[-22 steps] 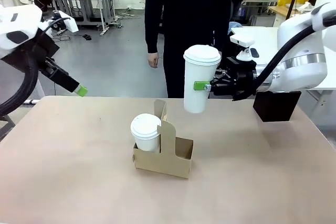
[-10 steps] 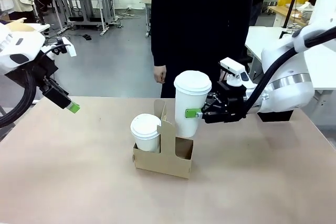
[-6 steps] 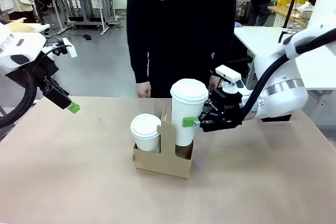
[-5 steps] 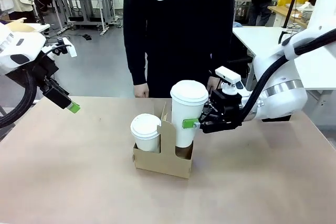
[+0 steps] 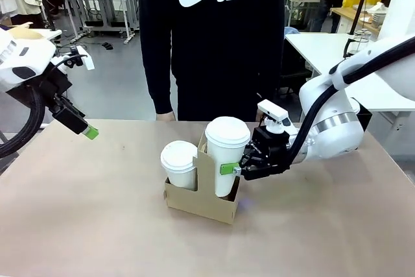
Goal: Pour a drink into a cup and package it in a carrier.
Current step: Insert the held 600 ml Paper Cup into the Cup Carrier.
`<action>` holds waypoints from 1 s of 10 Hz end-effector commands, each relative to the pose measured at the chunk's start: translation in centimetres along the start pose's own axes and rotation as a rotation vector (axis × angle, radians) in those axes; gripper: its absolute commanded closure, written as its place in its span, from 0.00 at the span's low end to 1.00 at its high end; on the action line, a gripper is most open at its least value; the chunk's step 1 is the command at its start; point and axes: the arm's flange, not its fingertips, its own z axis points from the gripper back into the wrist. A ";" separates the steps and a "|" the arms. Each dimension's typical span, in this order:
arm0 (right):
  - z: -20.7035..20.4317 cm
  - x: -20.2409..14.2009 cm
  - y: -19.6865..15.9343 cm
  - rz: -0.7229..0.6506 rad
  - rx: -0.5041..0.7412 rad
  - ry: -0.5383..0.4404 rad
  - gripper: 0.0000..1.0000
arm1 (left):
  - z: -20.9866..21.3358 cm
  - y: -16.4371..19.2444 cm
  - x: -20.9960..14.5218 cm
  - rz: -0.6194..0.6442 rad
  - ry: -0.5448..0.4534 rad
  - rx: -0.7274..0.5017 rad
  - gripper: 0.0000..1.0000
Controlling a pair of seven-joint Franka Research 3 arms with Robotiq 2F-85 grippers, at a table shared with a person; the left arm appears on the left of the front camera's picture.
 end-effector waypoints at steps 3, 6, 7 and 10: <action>0.6 -1.9 -0.3 0.029 0.027 0.019 0.20 | 0.1 -0.1 0.0 0.014 -0.004 -0.003 0.00; 1.2 -3.6 -0.2 0.011 0.026 0.035 0.20 | 0.1 -0.1 0.0 0.014 -0.004 -0.003 0.00; 1.2 -4.0 -0.4 0.007 0.025 0.043 0.20 | 0.1 -0.1 0.0 0.014 -0.004 -0.003 0.00; 1.3 -5.4 -1.1 -0.007 0.009 0.074 0.20 | 0.1 -0.1 0.0 0.014 -0.004 -0.003 0.00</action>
